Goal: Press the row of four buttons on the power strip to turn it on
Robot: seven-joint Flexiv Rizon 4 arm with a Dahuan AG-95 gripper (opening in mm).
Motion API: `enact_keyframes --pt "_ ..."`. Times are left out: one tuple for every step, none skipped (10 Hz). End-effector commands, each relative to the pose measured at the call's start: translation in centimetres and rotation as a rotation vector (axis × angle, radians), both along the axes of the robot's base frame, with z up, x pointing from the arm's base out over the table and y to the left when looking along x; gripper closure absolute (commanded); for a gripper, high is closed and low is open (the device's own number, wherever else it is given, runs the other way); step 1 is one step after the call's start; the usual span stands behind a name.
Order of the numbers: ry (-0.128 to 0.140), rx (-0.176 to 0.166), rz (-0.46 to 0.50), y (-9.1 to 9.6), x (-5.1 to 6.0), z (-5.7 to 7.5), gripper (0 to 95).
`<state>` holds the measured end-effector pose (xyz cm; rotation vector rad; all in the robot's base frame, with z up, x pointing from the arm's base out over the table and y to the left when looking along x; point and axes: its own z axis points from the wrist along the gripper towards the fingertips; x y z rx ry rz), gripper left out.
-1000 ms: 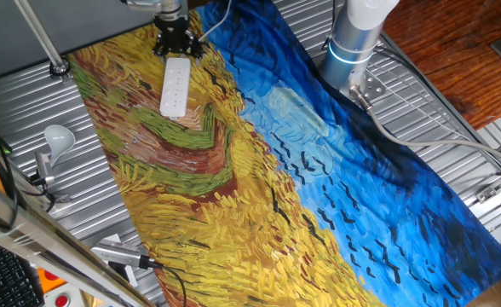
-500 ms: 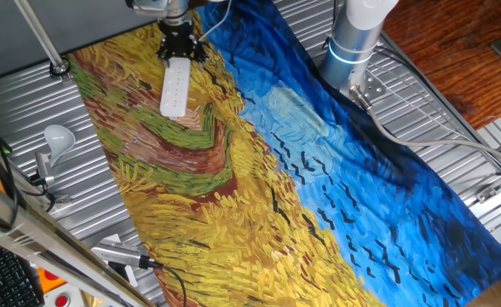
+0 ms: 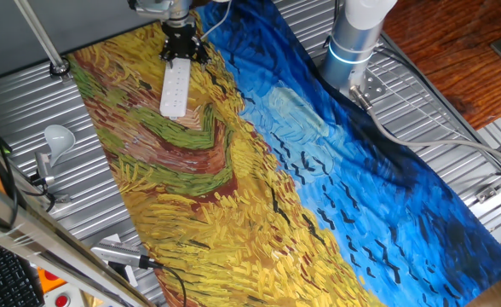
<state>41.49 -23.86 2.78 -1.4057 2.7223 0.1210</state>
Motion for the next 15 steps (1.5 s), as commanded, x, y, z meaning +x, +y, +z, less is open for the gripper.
enact_keyframes --pt "-0.003 -0.003 0.002 -0.1 0.0 -0.2 0.0" --pt "-0.006 -0.004 0.002 -0.1 0.0 -0.3 0.0" --pt "-0.008 -0.002 0.003 -0.1 0.0 -0.4 0.0" --pt "-0.009 -0.002 0.002 -0.1 0.0 -0.6 0.0" --pt "-0.012 -0.003 0.002 -0.1 0.0 -0.7 0.0" --pt "-0.017 -0.001 0.004 -0.1 0.0 -0.9 0.0" --pt "-0.020 -0.002 0.007 -0.1 0.0 -1.0 0.0" --pt "-0.021 -0.004 0.008 -0.1 0.0 -1.0 0.0" --pt "-0.025 -0.002 0.011 -0.1 0.0 -1.3 0.0" --pt "-0.030 0.007 0.008 0.0 -0.1 -1.7 0.0" --pt "-0.031 0.011 0.005 0.0 -0.1 -1.9 0.0" --pt "-0.033 0.008 0.007 0.0 -0.1 -1.9 0.0" --pt "-0.033 0.006 0.007 0.0 -0.1 -1.9 0.0" --pt "-0.032 0.005 0.007 0.0 -0.1 -1.9 0.0" --pt "-0.032 0.005 0.006 0.0 -0.1 -1.9 0.0"
